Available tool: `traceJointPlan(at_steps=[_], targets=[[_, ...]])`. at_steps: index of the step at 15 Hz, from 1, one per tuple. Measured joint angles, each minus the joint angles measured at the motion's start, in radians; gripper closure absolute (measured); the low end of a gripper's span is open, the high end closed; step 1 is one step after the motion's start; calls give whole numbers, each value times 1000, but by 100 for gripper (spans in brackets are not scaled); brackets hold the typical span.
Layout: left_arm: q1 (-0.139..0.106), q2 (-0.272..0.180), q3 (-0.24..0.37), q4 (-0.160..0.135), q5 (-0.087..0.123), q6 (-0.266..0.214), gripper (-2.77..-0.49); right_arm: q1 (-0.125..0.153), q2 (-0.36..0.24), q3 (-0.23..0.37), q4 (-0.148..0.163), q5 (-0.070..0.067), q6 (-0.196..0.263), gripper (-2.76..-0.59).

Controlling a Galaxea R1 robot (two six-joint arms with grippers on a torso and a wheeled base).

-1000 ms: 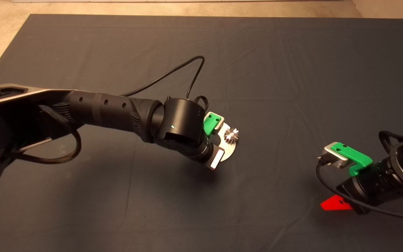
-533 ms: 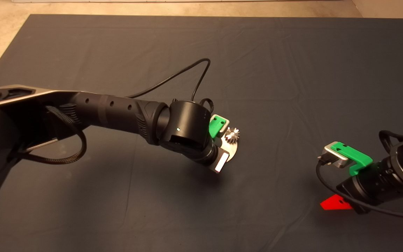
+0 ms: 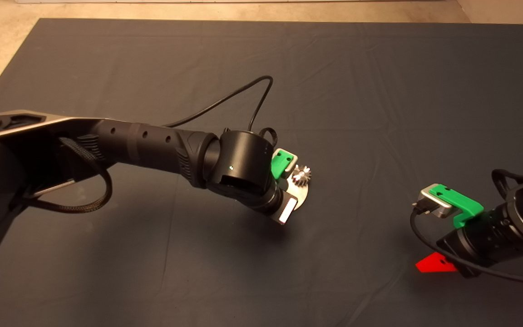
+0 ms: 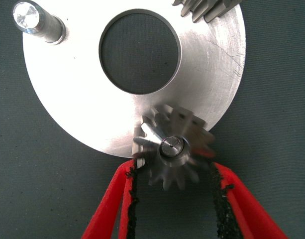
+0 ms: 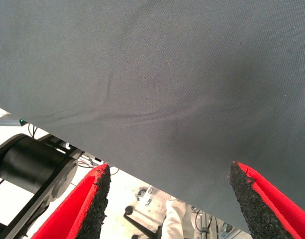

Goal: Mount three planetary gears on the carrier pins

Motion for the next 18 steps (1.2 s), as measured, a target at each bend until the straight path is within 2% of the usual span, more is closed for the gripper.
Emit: traceJointPlan(at_steps=[3,6,7,9,10,11,13,14,15,18], targets=[[0,0,0,0,-2,0,-111,0,0,0,0,0,0,-176],[0,-1,2,0,-1,0,-115,0,0,0,0,0,0,-176],[-1,-4,5,0,5,0,-115,0,0,0,0,-1,0,-176],[-8,-21,18,-1,7,1,-129,0,-6,0,0,-1,0,-176],[-26,-37,23,-2,7,2,-131,0,-8,0,0,-1,0,-176],[-56,-53,29,-3,7,11,-142,0,-8,0,0,0,0,-176],[-128,-86,29,-3,11,30,-145,0,-7,0,0,0,0,-176],[-152,-98,29,-3,13,44,-145,0,-7,0,0,0,0,-176],[-159,-106,29,-5,13,56,-145,0,-8,0,0,0,0,-176],[-160,-114,20,-20,13,90,-145,0,-8,0,0,0,0,-176]])
